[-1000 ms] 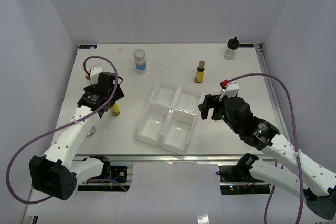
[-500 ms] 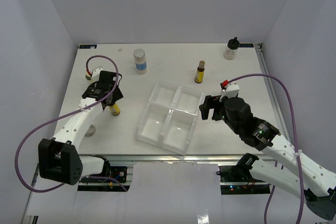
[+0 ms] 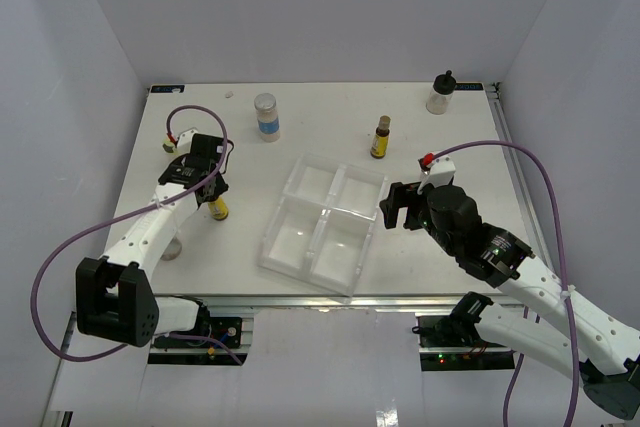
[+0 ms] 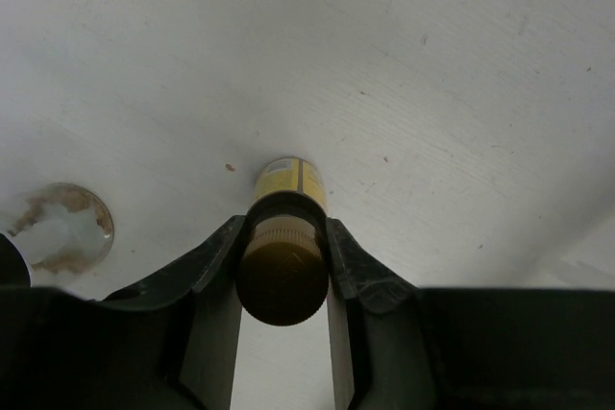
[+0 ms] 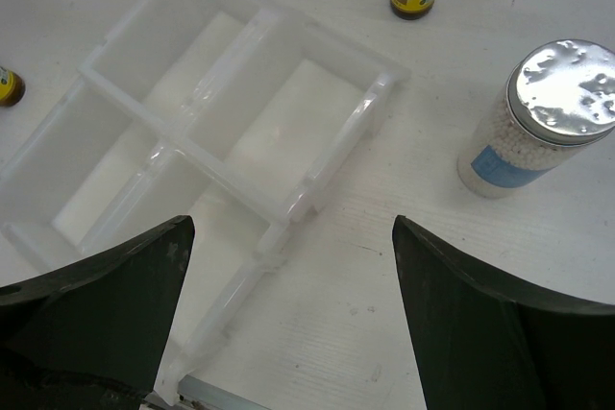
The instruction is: Organize the condiment bottles
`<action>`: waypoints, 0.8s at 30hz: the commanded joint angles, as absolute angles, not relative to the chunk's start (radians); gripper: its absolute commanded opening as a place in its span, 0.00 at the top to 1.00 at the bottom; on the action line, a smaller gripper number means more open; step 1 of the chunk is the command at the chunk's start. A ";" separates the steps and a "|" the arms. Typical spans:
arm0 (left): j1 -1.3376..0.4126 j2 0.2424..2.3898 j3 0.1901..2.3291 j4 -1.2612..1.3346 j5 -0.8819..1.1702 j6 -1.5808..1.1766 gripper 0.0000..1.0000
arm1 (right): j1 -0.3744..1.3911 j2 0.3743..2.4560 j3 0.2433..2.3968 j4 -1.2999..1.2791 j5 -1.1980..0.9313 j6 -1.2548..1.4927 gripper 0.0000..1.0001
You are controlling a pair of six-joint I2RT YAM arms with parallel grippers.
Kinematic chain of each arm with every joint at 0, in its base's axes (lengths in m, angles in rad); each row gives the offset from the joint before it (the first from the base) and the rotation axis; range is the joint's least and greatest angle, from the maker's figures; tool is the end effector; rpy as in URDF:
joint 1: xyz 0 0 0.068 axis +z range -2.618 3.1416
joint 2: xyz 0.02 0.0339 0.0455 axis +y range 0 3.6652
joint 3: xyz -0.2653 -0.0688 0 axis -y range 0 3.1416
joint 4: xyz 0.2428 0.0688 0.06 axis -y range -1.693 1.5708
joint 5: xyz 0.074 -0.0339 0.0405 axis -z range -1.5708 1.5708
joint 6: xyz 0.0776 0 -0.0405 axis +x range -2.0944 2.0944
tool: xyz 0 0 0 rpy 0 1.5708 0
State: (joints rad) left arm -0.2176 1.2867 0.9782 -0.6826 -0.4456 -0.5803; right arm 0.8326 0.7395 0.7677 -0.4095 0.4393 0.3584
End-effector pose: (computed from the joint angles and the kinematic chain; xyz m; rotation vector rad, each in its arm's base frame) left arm 0.2748 -0.0265 0.2311 -0.6007 2.3641 0.2261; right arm 0.1582 0.1249 0.3054 -0.1683 1.9246 0.3718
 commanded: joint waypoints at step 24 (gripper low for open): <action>-0.630 1.498 1.677 -0.817 -0.459 -0.434 1.00 | 0.836 0.687 0.753 -0.361 0.399 0.333 0.10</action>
